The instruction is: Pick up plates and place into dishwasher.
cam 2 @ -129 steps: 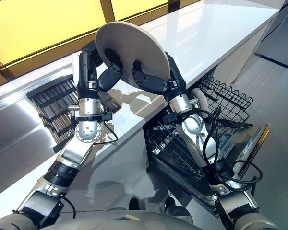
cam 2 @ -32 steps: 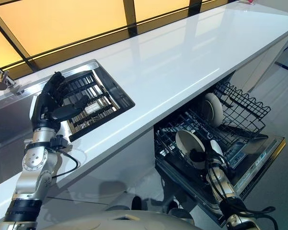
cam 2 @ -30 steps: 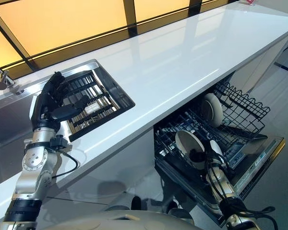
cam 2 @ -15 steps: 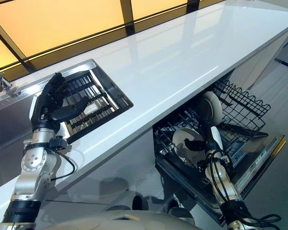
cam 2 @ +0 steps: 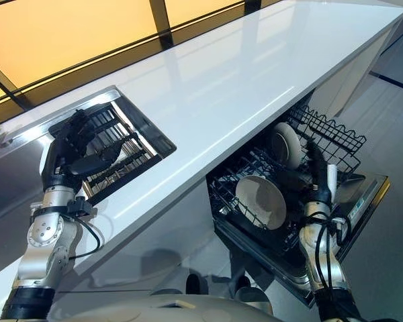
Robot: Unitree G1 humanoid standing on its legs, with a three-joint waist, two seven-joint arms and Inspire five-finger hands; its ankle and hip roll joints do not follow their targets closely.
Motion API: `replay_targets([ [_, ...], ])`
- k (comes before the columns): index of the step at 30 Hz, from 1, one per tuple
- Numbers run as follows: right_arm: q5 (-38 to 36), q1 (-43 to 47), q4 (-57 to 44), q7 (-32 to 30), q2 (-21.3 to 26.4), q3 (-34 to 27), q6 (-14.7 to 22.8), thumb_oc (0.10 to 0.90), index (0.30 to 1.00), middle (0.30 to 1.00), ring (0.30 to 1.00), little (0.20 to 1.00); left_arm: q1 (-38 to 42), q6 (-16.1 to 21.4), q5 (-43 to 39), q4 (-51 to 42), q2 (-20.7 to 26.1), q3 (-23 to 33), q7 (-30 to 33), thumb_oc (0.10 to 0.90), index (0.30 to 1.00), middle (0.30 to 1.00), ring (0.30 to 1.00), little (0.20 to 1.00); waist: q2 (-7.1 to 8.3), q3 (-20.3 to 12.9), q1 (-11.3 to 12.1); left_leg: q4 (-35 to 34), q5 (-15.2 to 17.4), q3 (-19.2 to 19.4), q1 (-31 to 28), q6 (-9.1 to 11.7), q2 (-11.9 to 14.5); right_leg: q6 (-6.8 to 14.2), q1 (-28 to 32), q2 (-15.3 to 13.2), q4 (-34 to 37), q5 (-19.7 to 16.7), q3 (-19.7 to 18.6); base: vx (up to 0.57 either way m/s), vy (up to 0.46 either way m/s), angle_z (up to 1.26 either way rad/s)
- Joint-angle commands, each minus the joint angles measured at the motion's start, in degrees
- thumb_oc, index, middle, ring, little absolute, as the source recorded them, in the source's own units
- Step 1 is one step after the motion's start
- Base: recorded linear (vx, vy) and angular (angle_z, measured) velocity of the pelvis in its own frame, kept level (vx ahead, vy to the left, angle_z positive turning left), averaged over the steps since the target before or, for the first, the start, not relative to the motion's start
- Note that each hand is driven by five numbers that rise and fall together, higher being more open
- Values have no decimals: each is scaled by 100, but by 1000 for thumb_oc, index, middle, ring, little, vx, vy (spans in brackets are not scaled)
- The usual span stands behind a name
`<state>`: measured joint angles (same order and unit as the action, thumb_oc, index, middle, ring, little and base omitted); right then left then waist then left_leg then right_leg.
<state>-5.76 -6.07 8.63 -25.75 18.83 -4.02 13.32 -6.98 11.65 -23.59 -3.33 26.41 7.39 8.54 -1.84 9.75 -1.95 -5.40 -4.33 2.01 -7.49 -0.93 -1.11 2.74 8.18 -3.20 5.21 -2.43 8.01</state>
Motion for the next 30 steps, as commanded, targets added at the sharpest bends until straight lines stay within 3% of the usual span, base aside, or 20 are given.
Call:
replay_targets([
  [1, -373, 347, -554, -495, 65, -420, 844, 800, 900, 900, 900, 900, 371, 848, -73, 3, 204, 656, 23, 800, 900, 900, 900, 900, -19, -169, -114, 40, 830, 206, -272, -164, -287, 172, -49, 302, -455, 600, 30, 1, 1, -7],
  [8, -1097, 341, -30, -646, -57, -732, 960, 800, 900, 900, 900, 900, 460, 779, -106, 70, 306, 719, 44, 800, 900, 900, 900, 900, -37, -141, -118, 40, 835, 210, -269, -157, -286, 159, -53, 303, -464, 612, 40, 3, -7, -3],
  [16, -1278, 543, 807, -570, 184, -724, 838, 800, 900, 900, 900, 900, 676, 652, -123, 230, 485, 624, -6, 800, 900, 900, 900, 900, -58, -102, -41, 40, 819, 143, -258, -137, -279, 125, -59, 296, -523, 664, 115, 32, -45, 1],
  [30, -1775, 1072, 2549, -303, 1018, -860, 121, 800, 900, 900, 900, 900, 893, 426, -144, 294, 825, 432, -155, 800, 900, 900, 900, 900, -94, 90, 199, 74, 758, -53, -210, -69, -244, 14, -58, 343, -606, 745, 249, 74, -63, 4],
])
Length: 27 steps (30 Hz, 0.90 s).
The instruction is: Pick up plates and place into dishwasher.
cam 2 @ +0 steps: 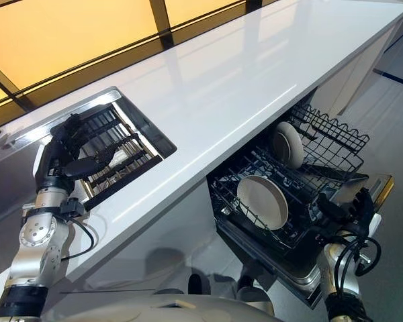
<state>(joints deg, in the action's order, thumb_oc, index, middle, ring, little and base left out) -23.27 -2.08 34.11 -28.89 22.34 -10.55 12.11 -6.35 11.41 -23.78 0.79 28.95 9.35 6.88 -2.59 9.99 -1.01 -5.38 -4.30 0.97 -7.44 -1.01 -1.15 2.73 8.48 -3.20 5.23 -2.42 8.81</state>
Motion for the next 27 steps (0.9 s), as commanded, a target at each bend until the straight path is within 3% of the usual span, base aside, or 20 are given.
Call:
replay_targets([
  [1, -58, 696, 58, -8, 699, -199, 235, 800, 900, 900, 900, 900, 843, 444, -128, -134, 589, 215, 24, 800, 900, 900, 900, 900, -25, 94, 116, 80, 743, 36, -194, -56, -238, 5, -101, 348, -613, 744, 168, 42, -72, 4],
  [8, -222, 1005, 475, 67, 931, -7, 76, 800, 900, 900, 900, 900, 1056, 505, -161, -170, 721, 39, 166, 800, 900, 900, 900, 900, -95, 342, 203, 212, 656, -52, 95, -10, -213, -81, -292, 369, -688, 740, 175, -4, -59, 12],
  [20, -625, 1179, 884, 953, 1093, 250, -70, 800, 900, 900, 900, 900, 1269, 455, -244, -179, 885, 25, 218, 800, 900, 900, 900, 900, -91, 621, 262, 480, 567, -95, 433, 113, -167, -194, -404, 370, -783, 779, 301, 2, -47, 3],
  [24, -1261, 1158, 843, 1834, 1059, 294, -19, 800, 900, 900, 900, 900, 1271, 450, -238, -163, 861, 31, 153, 800, 900, 900, 900, 900, -75, 660, 275, 581, 557, -108, 496, 139, -158, -234, -412, 361, -850, 813, 348, 5, -6, 1],
  [27, -2096, 1124, 683, 2747, 935, 254, 297, 800, 900, 900, 900, 900, 1239, 488, -200, -95, 811, 45, 66, 800, 900, 900, 900, 900, -58, 667, 287, 635, 553, -119, 504, 155, -155, -249, -385, 355, -885, 835, 396, 51, -23, 2],
])
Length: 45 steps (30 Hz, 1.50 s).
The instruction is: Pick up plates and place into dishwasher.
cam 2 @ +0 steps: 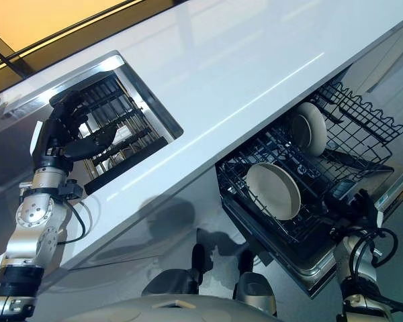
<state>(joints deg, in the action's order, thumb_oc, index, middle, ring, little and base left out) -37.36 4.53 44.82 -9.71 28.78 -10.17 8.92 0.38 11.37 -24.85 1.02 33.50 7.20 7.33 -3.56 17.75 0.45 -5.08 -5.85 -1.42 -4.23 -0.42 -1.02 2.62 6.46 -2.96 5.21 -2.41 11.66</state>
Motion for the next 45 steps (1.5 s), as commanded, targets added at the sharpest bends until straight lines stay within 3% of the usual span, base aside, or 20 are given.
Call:
replay_targets([
  [1, -812, 454, -415, 925, 272, 202, 636, 800, 900, 900, 900, 900, 562, 491, -85, -115, 347, 264, 9, 800, 900, 900, 900, 900, 41, -110, 142, 608, 710, 119, 180, 95, -168, -241, -177, 330, -886, 838, 117, 44, -4, 3],
  [6, -1670, 437, -556, 1897, 9, 110, 779, 800, 900, 900, 900, 900, 546, 533, -37, -16, 272, 230, -46, 800, 900, 900, 900, 900, 19, -149, 140, 606, 718, 115, 155, 103, -182, -228, -148, 310, -892, 863, 151, 30, 7, 0],
  [9, -1748, 436, -603, 2119, -63, 133, 797, 800, 900, 900, 900, 900, 527, 548, -12, 21, 234, 208, -76, 800, 900, 900, 900, 900, 13, -190, 153, 593, 718, 114, 133, 104, -192, -219, -116, 293, -865, 865, 168, 38, 25, 3],
  [17, -1654, 525, -753, 2233, -50, 287, 1009, 800, 900, 900, 900, 900, 459, 587, 51, 75, 170, 97, -74, 800, 900, 900, 900, 900, -8, -263, 203, 573, 701, 79, 56, 105, -210, -225, -7, 256, -818, 855, 199, 39, 30, 4],
  [35, -1322, 681, -1152, 2004, -24, 472, 889, 800, 900, 900, 900, 900, 315, 701, 94, 179, 55, -83, -97, 800, 900, 900, 900, 900, -3, -345, 318, 571, 709, 0, -91, 65, -249, -223, 160, 186, -821, 856, 263, 41, 33, 5],
  [45, -1539, 842, -1087, 1952, 47, 447, 816, 800, 900, 900, 900, 900, 294, 710, 55, 110, 62, -164, -140, 800, 900, 900, 900, 900, -25, -308, 414, 616, 706, -109, -122, 40, -285, -231, 196, 137, -891, 854, 312, 45, 47, 9],
])
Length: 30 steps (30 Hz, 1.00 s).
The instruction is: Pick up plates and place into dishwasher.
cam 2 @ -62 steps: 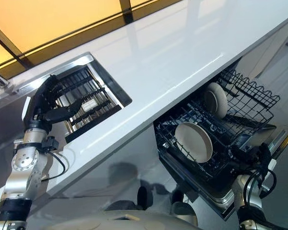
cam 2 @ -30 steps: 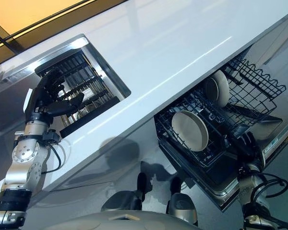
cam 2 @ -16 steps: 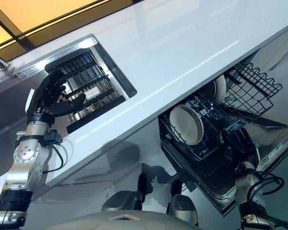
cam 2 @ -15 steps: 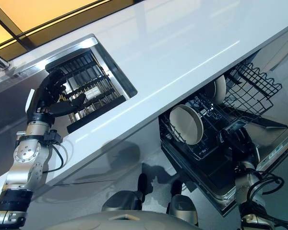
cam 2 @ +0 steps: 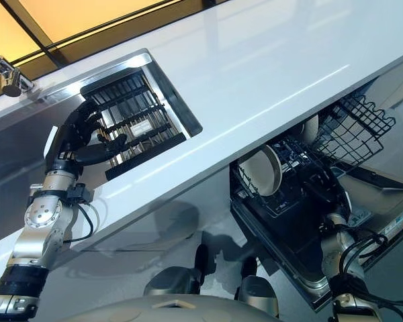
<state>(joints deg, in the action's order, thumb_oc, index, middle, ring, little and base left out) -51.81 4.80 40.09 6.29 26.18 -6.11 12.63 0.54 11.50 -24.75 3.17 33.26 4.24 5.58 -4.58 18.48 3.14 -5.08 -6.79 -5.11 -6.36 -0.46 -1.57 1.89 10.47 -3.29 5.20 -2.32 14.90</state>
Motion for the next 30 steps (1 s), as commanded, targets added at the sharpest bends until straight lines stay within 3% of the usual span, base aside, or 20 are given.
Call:
replay_targets([
  [1, -141, 834, -603, 347, 313, 27, 434, 800, 900, 900, 900, 900, 280, 690, 40, -114, 88, 127, 28, 800, 900, 900, 900, 900, 73, -379, 156, 635, 803, 249, 92, 47, -233, -160, -202, 163, -903, 847, -7, 77, 69, 3],
  [6, -424, 1160, -626, 170, 364, -26, 218, 800, 900, 900, 900, 900, 287, 579, -16, -273, 105, 40, 50, 800, 900, 900, 900, 900, 29, -309, 251, 811, 813, 123, 155, 53, -269, -183, -225, 109, -1011, 848, 28, 92, 79, 8],
  [14, -358, 2070, -483, -508, 423, 201, 299, 800, 900, 900, 900, 900, 350, 406, -200, -494, 368, -66, 84, 800, 900, 900, 900, 900, 12, -178, 487, 850, 791, -108, 302, -7, -345, -168, -350, 78, -1025, 787, 24, 16, 18, 10],
  [22, -108, 3302, -366, 446, 713, 1040, 32, 800, 900, 900, 900, 900, 536, 405, -468, -637, 574, -160, -40, 800, 900, 900, 900, 900, -33, -72, 676, 816, 721, -233, 455, -27, -410, -134, -542, 30, -1000, 688, 83, -42, -10, 11],
  [26, 514, 3431, -278, -304, 631, 1301, 149, 800, 900, 900, 900, 900, 673, 515, -509, -562, 563, -262, -49, 800, 900, 900, 900, 900, 5, -43, 654, 736, 708, -184, 453, -49, -394, -125, -577, 73, -986, 670, 24, -57, 3, 8],
  [30, 737, 2978, -332, -835, 563, 1154, 200, 800, 900, 900, 900, 900, 688, 526, -460, -586, 501, -226, -67, 800, 900, 900, 900, 900, 74, -20, 543, 682, 724, -112, 377, -97, -363, -104, -567, 108, -996, 649, -44, -23, -6, 3],
])
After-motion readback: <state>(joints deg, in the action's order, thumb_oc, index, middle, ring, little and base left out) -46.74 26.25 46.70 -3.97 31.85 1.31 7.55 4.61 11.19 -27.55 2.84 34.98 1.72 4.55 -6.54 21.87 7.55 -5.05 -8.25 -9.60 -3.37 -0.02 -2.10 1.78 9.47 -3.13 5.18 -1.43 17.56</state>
